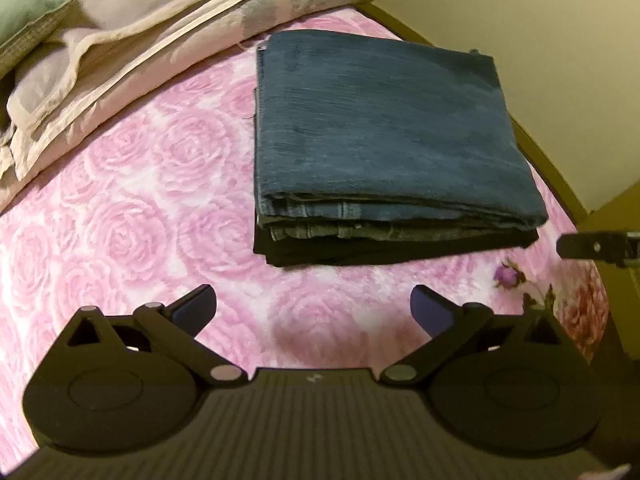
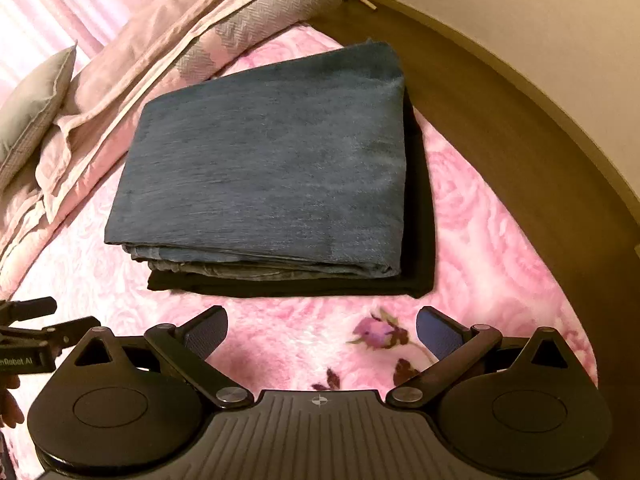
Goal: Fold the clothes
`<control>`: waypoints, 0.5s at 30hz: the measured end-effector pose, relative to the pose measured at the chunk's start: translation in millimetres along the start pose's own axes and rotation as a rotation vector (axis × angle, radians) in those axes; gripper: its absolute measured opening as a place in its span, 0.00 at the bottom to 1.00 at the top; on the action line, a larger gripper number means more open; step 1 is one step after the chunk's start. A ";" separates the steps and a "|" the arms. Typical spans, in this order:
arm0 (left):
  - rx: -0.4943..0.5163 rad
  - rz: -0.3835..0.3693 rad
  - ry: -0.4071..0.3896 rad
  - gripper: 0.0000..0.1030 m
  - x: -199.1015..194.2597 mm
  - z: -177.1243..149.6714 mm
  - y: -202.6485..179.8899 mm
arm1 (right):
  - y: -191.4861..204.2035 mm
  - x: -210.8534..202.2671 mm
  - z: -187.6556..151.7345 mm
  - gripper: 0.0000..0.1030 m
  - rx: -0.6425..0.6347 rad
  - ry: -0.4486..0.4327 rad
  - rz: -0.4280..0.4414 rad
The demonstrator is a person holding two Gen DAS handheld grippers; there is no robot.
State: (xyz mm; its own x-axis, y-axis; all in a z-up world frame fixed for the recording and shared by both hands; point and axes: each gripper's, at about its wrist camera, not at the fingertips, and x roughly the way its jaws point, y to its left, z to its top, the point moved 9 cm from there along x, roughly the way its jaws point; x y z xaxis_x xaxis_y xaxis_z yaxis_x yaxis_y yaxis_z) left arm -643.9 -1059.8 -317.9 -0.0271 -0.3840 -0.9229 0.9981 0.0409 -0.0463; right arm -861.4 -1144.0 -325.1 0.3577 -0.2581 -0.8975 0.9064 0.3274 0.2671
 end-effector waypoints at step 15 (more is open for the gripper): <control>0.092 -0.007 -0.030 0.98 -1.2 -5.4 -14.3 | 10.4 0.4 -3.2 1.00 -0.018 -0.006 -0.001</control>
State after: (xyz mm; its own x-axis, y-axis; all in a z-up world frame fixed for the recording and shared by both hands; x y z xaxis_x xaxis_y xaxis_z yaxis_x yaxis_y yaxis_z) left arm -658.4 -1055.0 -318.3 -0.0343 -0.4111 -0.9109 0.9988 -0.0462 -0.0167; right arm -852.6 -1137.7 -323.7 0.3581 -0.2643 -0.8955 0.9027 0.3430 0.2597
